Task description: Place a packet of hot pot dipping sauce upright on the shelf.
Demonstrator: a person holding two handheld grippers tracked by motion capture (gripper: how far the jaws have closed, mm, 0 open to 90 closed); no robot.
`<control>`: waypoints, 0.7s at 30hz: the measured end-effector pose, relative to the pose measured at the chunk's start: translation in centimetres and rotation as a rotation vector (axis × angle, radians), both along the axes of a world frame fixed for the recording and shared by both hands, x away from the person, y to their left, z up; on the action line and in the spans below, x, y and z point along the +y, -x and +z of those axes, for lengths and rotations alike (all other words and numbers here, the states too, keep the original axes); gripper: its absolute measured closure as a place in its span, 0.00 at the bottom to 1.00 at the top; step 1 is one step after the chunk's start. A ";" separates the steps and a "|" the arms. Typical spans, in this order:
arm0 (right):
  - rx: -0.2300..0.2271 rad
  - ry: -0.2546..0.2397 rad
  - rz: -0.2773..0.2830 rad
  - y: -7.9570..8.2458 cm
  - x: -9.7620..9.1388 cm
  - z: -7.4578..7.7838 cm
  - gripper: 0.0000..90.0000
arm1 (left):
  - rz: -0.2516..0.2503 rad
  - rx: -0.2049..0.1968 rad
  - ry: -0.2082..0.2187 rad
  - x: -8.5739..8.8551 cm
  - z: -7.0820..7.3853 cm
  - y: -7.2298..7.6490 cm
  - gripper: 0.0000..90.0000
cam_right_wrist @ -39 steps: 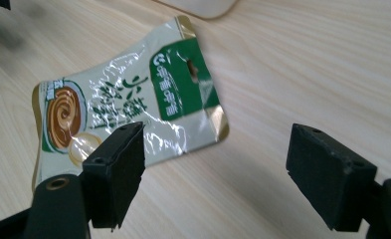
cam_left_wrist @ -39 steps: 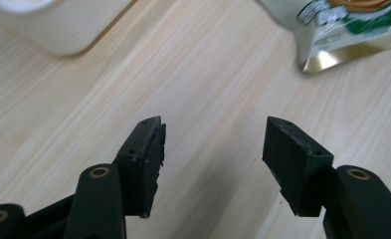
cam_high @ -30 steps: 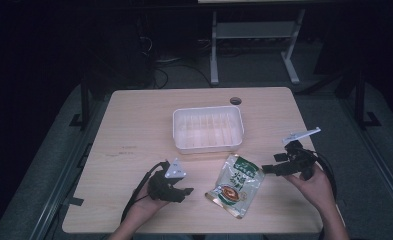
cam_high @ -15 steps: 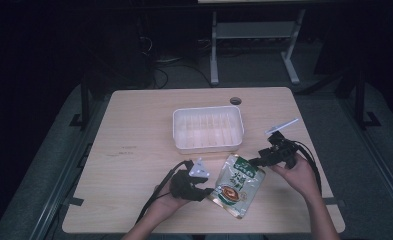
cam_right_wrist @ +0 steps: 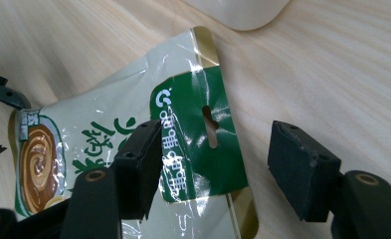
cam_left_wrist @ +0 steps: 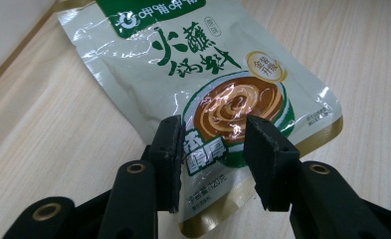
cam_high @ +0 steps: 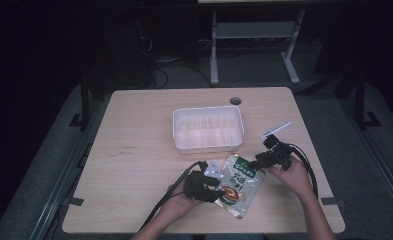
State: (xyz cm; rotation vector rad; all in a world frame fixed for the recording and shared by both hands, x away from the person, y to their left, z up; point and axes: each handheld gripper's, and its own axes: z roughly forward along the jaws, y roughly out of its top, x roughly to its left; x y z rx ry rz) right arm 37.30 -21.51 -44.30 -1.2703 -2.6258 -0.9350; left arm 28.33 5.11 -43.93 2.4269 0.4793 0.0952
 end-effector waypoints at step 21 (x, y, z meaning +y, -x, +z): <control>0.013 0.017 0.052 -0.2 1.4 -0.9 0.51 | 0.019 0.019 -0.035 -0.3 -0.6 -0.6 0.66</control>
